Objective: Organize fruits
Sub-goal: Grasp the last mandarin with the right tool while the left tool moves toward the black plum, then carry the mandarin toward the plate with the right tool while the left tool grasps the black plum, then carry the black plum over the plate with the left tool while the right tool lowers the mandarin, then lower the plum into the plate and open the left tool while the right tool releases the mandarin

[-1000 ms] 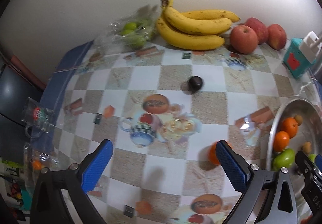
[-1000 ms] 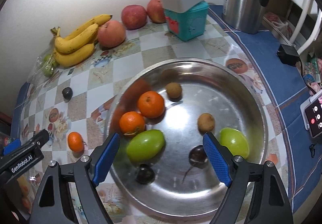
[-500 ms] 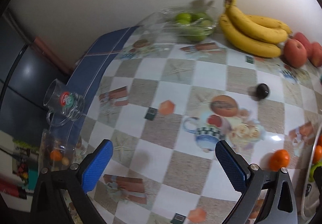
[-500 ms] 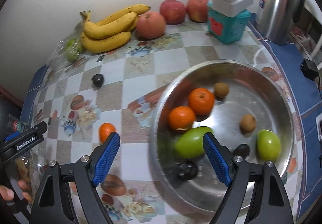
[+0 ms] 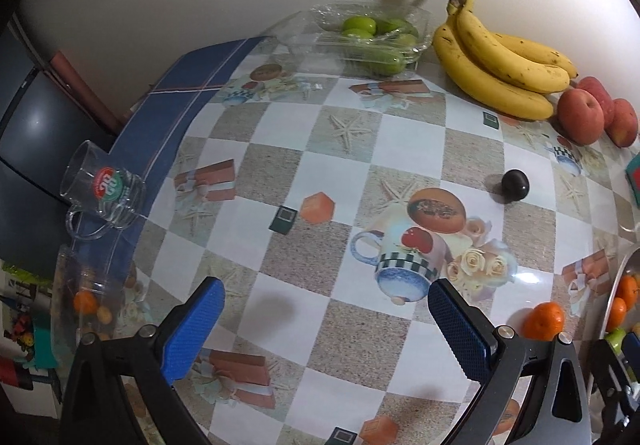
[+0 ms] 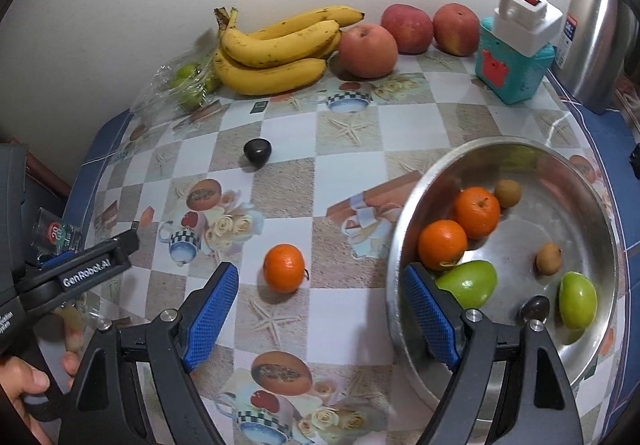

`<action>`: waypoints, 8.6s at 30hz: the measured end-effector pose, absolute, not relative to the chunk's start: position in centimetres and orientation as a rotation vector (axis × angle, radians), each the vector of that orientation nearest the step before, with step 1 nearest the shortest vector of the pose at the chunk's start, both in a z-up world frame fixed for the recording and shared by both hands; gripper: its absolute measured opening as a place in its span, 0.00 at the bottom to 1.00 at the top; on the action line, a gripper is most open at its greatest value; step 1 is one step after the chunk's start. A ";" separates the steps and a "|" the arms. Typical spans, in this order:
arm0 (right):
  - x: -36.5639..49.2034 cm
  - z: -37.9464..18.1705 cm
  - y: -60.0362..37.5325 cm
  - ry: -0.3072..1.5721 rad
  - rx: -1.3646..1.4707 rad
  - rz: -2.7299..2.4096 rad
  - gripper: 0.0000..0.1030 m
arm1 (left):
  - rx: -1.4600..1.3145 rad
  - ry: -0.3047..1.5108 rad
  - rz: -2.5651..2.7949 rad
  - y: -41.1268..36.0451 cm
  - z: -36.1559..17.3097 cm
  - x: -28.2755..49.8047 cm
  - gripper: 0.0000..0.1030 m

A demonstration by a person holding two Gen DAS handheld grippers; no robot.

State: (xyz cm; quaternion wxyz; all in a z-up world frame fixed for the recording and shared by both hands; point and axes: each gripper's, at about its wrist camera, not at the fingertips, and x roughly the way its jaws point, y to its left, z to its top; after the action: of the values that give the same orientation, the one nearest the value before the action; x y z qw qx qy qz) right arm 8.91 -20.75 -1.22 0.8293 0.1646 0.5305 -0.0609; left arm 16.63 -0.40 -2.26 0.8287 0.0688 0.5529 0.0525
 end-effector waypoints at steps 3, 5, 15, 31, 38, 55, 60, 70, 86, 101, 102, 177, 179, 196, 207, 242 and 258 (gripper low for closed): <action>9.4 -1.3 -20.4 1.131 0.345 -0.130 0.83 | 0.137 1.187 0.106 -0.4 -2.6 16.8 1.00; 9.7 -1.2 -20.0 1.131 0.334 -0.134 0.83 | 0.128 1.194 0.107 -0.3 -2.8 16.9 1.00; 11.5 -0.9 -18.6 1.115 0.303 -0.122 0.83 | 0.096 1.212 0.123 0.5 -3.3 17.6 1.00; 11.8 -5.4 -18.3 1.219 0.293 -0.117 0.75 | 0.069 1.321 0.089 -0.6 -7.3 18.1 1.00; 11.9 -6.4 -18.3 1.239 0.295 -0.109 0.63 | 0.072 1.343 0.094 -0.7 -8.2 18.2 1.00; 12.3 -6.5 -17.6 1.230 0.298 -0.049 0.33 | 0.064 1.333 0.090 -0.5 -7.6 18.2 1.00; 12.4 -6.5 -17.5 1.230 0.285 -0.047 0.33 | 0.064 1.333 0.089 -0.4 -7.7 18.1 1.00; 12.1 -6.2 -17.7 1.222 0.309 -0.036 0.32 | 0.064 1.324 0.087 -0.5 -7.2 18.2 1.00; 11.5 -3.5 -19.7 1.152 0.347 -0.071 0.32 | 0.059 1.294 0.043 -1.9 -6.2 17.6 1.00; 10.3 -1.5 -24.3 1.085 0.390 -0.184 0.32 | 0.082 1.244 -0.046 -4.2 -5.6 17.4 0.94; 10.2 -1.4 -24.5 1.083 0.392 -0.190 0.32 | 0.091 1.241 -0.060 -4.5 -5.6 17.3 0.94; 8.0 -1.0 -31.9 1.024 0.541 -0.317 0.32 | -0.021 1.221 -0.318 -11.0 -4.3 22.7 0.25; 7.5 -0.8 -32.3 1.020 0.552 -0.327 0.32 | -0.034 1.211 -0.339 -11.2 -3.5 21.2 0.25; 1.4 0.8 -32.6 1.001 0.574 -0.384 0.32 | 0.019 1.183 -0.582 -18.2 -0.7 9.8 0.25; -1.4 -0.9 -32.6 1.058 0.588 -0.434 0.32 | 0.054 1.218 -0.613 -20.0 -2.6 9.2 0.25; 0.4 -3.6 -30.0 1.204 0.467 -0.424 0.44 | 0.010 1.229 -0.486 -16.0 -2.5 9.4 0.72; -1.0 -2.4 -26.3 1.156 0.346 -0.385 0.88 | 0.276 1.134 -0.100 -8.1 -2.9 5.3 0.80</action>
State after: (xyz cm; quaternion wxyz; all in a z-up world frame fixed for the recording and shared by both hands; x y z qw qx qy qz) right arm -0.98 -26.34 -2.35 0.8061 0.1615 0.5401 -0.1799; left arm 5.33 -8.13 -2.90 0.8334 0.1304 0.5350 -0.0474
